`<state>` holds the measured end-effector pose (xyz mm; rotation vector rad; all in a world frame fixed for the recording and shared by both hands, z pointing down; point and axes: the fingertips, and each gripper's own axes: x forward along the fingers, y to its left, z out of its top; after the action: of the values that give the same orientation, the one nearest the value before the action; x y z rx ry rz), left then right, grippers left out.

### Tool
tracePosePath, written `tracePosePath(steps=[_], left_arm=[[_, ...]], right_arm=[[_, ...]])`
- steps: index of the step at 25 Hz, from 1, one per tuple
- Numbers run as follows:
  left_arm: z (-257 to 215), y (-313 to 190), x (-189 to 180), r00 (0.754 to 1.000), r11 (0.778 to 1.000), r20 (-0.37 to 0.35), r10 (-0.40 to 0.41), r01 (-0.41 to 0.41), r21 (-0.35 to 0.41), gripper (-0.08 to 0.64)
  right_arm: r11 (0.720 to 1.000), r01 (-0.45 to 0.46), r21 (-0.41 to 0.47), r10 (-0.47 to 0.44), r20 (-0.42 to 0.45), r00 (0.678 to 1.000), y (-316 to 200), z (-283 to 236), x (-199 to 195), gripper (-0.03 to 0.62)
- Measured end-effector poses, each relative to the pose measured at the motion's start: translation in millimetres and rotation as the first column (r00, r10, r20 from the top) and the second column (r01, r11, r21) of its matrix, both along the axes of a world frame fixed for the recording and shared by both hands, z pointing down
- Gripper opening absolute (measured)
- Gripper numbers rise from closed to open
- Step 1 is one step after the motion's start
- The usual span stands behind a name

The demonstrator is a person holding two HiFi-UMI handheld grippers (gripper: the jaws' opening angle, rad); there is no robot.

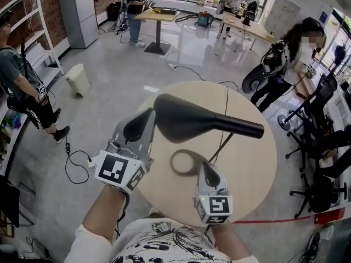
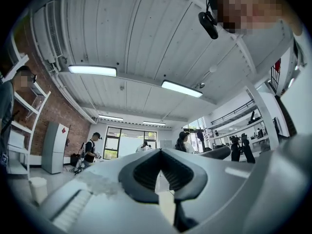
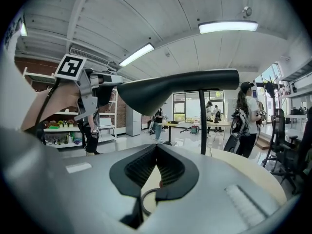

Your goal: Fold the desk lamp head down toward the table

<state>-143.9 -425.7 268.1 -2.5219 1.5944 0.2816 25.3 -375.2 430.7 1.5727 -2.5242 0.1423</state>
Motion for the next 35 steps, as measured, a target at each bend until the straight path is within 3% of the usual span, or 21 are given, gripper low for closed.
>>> tracePosePath(steps=[7, 14, 21, 27, 35], left_arm=[[38.4, -5.2, 5.8, 1.000, 0.996, 0.011, -0.009, 0.010, -0.087, 0.003], [103.2, -6.7, 27.5, 0.995, 0.977, 0.071, 0.074, -0.058, -0.205, 0.005], [128.1, -5.6, 43.3, 0.992, 0.962, 0.034, 0.125, -0.113, -0.249, 0.005], [157.7, -4.0, 62.1, 0.980, 0.937, 0.052, 0.194, -0.169, -0.305, 0.005], [173.6, -4.0, 76.9, 0.976, 0.919, -0.017, 0.216, -0.209, -0.335, 0.003]], right_arm=[[0.999, -0.027, -0.023, 0.027, -0.017, 1.000, -0.7, 8.4, 14.5, 0.009], [0.997, -0.053, -0.049, 0.051, -0.053, 0.997, 6.6, 22.0, 17.6, 0.009], [0.993, -0.092, -0.075, 0.087, -0.068, 0.994, 12.8, 31.6, 25.3, 0.009], [0.987, -0.130, -0.094, 0.124, -0.062, 0.990, 16.4, 37.1, 29.8, 0.009], [0.974, -0.179, -0.137, 0.172, -0.063, 0.983, 21.3, 50.6, 43.7, 0.009]])
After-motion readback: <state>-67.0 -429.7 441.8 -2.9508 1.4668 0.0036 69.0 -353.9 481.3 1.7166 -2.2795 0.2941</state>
